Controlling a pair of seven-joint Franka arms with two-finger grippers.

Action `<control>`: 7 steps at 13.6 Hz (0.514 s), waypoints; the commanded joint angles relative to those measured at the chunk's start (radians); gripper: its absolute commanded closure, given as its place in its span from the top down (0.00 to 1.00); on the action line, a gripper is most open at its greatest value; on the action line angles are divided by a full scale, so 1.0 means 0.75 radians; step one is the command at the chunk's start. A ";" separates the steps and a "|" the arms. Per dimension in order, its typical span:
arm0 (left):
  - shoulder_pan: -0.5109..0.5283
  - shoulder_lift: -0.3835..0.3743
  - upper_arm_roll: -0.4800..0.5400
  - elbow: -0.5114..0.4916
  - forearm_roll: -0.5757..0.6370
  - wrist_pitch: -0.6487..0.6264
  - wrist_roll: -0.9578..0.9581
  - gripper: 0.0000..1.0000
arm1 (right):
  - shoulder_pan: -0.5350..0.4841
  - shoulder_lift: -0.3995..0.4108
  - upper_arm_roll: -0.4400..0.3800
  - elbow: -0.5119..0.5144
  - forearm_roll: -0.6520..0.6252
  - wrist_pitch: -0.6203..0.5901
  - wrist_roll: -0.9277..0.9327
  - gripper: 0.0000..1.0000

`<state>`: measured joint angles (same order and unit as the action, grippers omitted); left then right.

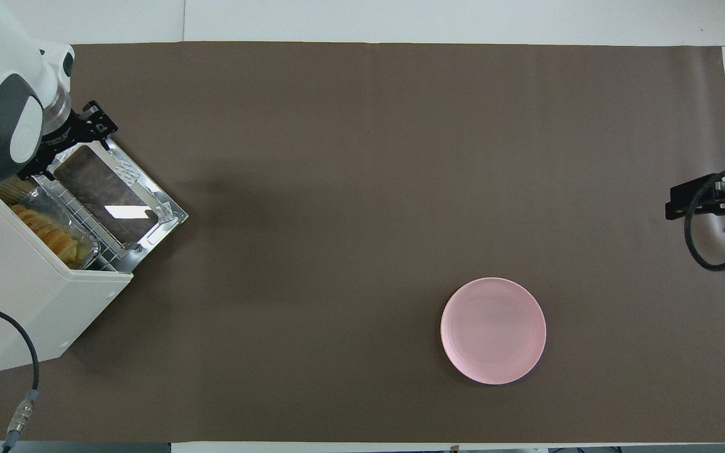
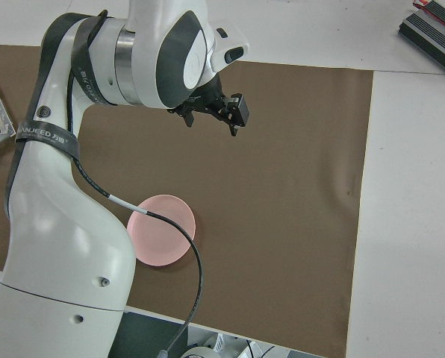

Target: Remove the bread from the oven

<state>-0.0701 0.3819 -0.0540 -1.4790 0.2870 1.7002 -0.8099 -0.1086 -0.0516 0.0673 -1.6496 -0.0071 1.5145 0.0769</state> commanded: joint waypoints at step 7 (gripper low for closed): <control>0.059 -0.157 0.037 -0.388 0.039 0.298 -0.115 1.00 | -0.027 -0.031 0.013 -0.040 0.020 0.022 -0.027 1.00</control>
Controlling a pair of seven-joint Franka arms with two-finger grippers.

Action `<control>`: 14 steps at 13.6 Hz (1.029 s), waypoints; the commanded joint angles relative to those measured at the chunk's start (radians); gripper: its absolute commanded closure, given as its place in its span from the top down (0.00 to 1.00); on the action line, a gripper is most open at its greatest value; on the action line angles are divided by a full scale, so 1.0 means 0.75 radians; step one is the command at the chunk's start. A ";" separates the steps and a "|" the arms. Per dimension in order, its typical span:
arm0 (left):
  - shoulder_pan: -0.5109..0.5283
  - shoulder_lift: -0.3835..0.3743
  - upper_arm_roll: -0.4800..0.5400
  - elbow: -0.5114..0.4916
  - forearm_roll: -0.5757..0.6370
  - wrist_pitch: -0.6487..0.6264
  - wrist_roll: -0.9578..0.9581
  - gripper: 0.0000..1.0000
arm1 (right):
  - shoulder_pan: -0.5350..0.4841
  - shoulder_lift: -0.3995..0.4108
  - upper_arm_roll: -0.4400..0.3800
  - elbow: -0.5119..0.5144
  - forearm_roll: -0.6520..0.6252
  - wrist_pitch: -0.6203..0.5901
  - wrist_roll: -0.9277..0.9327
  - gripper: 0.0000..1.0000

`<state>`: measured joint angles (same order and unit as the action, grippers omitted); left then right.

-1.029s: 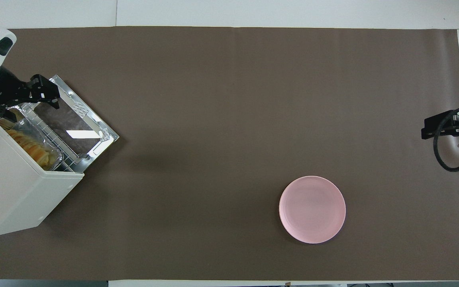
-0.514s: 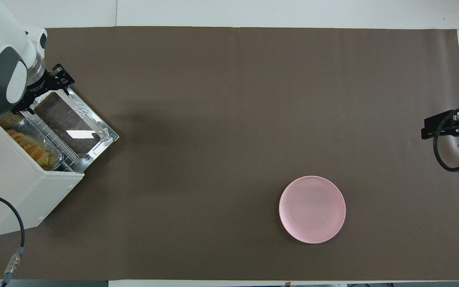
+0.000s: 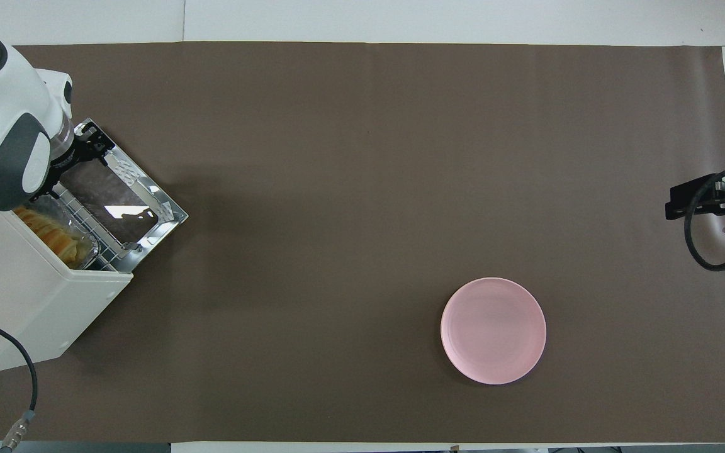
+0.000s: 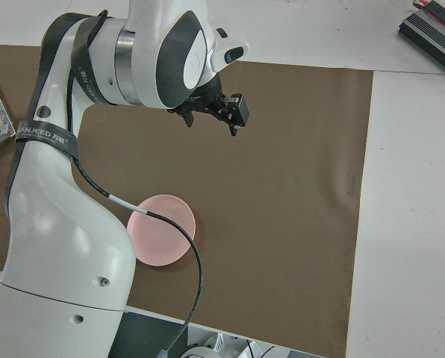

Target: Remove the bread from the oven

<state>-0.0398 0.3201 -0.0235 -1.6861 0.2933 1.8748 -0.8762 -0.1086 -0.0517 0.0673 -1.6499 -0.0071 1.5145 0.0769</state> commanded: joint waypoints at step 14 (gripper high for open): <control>0.037 -0.087 -0.003 -0.266 0.081 0.223 -0.118 0.76 | -0.033 -0.033 0.013 -0.050 0.020 0.022 -0.027 1.00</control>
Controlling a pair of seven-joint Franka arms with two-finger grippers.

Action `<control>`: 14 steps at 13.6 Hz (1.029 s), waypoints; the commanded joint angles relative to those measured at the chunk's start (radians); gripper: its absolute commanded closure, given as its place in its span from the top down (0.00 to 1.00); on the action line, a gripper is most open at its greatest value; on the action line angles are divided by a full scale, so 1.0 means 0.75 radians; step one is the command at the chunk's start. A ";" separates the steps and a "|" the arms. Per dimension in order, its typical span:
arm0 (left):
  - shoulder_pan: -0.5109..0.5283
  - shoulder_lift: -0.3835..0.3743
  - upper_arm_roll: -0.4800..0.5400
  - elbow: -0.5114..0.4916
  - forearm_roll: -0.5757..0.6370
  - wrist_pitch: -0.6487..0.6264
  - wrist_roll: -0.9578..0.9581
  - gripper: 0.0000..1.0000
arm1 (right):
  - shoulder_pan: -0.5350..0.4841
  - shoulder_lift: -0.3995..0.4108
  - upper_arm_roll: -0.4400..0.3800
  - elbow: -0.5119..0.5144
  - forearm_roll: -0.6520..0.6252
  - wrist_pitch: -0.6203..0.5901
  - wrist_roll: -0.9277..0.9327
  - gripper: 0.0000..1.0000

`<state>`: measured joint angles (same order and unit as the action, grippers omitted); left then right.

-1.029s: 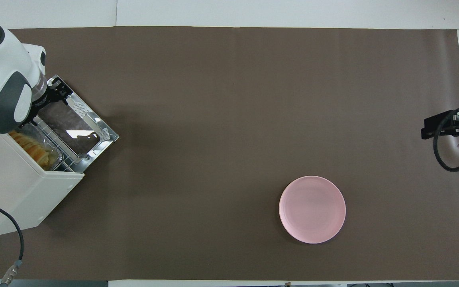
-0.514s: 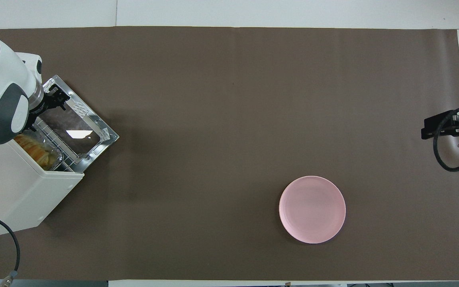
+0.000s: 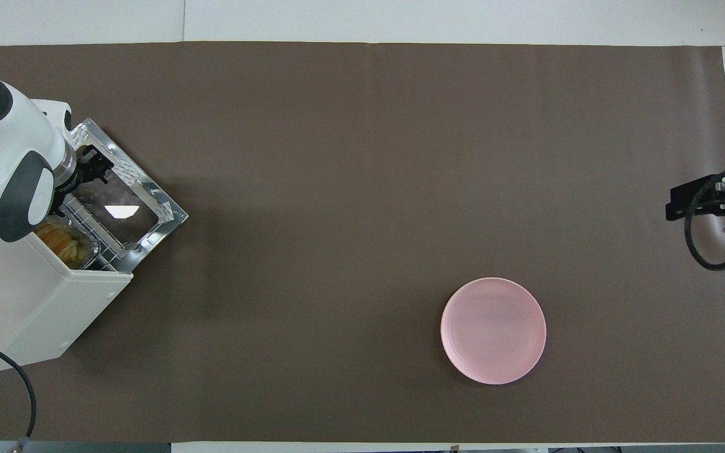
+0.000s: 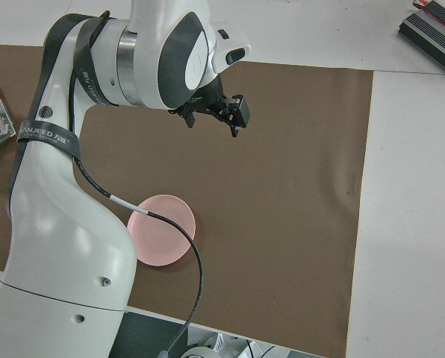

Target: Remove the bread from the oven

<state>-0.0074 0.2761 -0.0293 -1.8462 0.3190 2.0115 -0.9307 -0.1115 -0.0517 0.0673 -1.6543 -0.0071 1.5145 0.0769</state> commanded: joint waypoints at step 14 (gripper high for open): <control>-0.247 0.122 -0.028 0.207 -0.047 0.075 0.397 0.00 | -0.033 -0.033 0.013 -0.044 0.020 0.032 -0.029 1.00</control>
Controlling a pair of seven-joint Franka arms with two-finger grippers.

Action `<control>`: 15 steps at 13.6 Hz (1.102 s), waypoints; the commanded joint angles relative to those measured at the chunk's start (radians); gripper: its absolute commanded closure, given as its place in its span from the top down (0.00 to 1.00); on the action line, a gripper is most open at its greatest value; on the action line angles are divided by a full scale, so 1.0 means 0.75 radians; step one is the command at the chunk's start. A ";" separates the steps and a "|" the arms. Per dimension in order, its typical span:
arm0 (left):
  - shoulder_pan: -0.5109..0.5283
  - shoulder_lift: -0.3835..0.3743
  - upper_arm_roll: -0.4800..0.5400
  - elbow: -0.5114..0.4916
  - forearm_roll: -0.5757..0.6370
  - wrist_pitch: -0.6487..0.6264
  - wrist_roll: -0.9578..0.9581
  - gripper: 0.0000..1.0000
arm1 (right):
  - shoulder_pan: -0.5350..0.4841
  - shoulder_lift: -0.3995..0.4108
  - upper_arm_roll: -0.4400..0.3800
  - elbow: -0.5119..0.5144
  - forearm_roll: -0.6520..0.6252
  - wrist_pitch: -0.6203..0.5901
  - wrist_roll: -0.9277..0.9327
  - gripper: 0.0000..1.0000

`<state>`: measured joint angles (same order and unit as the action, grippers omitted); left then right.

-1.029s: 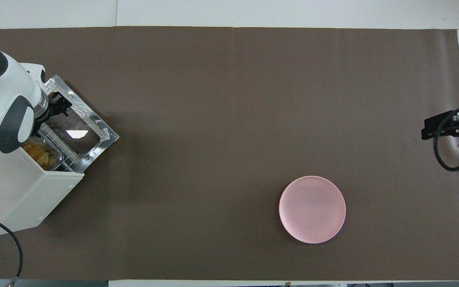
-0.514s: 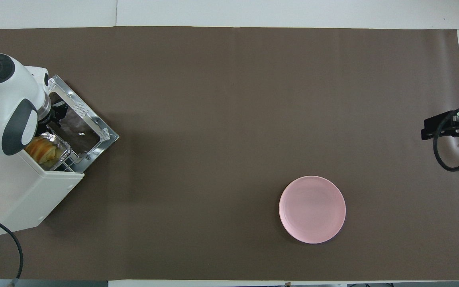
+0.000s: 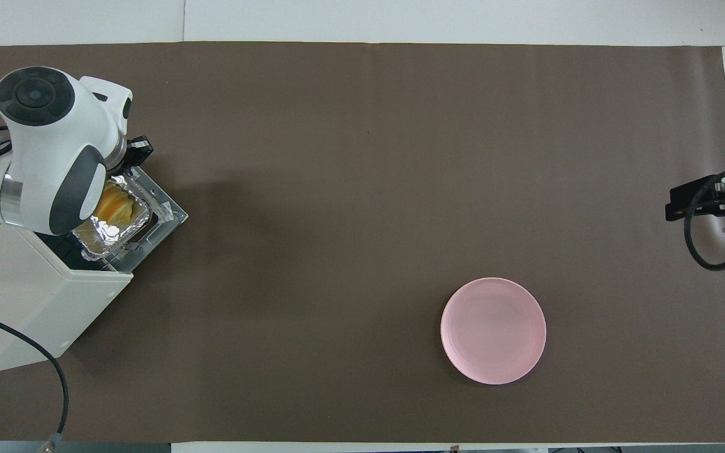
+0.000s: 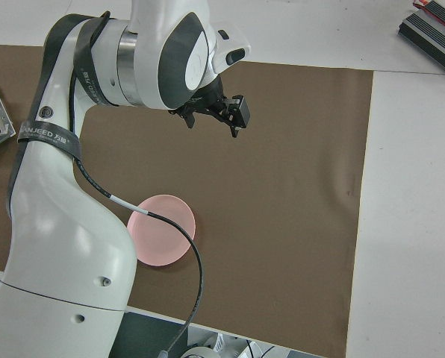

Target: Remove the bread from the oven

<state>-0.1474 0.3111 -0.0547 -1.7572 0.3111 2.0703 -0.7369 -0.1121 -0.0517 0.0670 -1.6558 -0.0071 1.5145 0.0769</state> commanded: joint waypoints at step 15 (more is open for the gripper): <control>-0.632 0.270 -0.015 0.279 -0.257 0.027 0.189 0.00 | -0.080 -0.056 0.013 -0.093 0.020 0.063 -0.029 1.00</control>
<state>-0.5870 0.4882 -0.0810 -1.5509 0.1355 2.0576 -0.6146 -0.1505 -0.0607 0.0657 -1.6848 -0.0071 1.5365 0.0769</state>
